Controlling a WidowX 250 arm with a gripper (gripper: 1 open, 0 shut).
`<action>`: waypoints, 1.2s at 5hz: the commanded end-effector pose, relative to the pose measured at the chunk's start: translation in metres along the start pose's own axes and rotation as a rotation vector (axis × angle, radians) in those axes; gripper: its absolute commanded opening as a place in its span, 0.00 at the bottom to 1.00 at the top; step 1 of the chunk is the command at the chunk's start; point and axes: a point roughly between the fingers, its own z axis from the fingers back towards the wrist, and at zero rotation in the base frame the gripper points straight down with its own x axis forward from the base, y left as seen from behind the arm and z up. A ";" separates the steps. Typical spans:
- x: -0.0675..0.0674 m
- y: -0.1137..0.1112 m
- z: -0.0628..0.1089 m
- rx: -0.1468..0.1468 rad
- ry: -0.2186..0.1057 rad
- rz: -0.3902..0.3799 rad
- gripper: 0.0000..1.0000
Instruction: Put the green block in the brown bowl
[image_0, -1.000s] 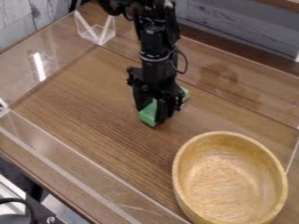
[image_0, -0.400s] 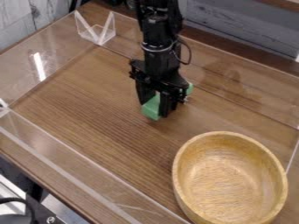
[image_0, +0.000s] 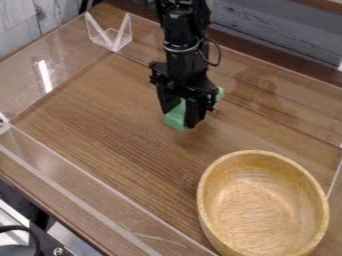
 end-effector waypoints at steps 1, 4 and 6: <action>0.013 -0.001 0.027 0.015 -0.096 -0.014 0.00; 0.045 0.011 0.023 0.029 -0.142 -0.060 0.00; 0.061 0.021 0.023 0.037 -0.163 -0.069 0.00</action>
